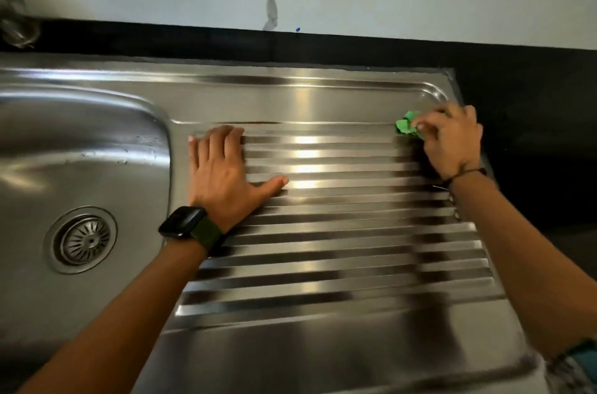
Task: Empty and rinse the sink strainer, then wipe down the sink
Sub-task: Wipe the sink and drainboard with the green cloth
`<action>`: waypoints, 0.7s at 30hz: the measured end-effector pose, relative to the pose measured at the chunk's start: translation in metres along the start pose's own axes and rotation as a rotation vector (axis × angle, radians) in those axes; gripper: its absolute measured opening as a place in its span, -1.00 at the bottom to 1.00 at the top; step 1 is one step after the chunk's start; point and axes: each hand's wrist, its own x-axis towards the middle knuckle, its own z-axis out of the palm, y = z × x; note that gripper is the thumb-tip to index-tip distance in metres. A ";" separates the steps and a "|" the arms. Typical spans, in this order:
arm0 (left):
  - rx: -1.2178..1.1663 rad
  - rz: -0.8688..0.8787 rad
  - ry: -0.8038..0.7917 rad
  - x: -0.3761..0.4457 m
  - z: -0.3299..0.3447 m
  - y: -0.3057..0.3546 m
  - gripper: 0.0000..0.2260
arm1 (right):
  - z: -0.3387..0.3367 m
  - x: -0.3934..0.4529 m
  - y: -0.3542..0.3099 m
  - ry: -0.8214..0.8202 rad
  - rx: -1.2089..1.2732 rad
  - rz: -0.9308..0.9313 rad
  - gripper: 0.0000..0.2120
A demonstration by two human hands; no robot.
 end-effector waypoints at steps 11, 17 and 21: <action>-0.236 -0.197 0.142 -0.012 -0.008 -0.003 -0.66 | 0.033 -0.020 -0.159 -0.090 0.209 -0.530 -0.80; -0.372 -0.194 0.143 -0.021 -0.011 -0.017 -0.64 | -0.011 -0.011 0.005 -0.043 0.016 0.020 -0.78; -0.577 -0.298 0.217 -0.018 -0.015 -0.019 -0.64 | 0.011 -0.011 -0.065 0.034 0.078 -0.033 -0.71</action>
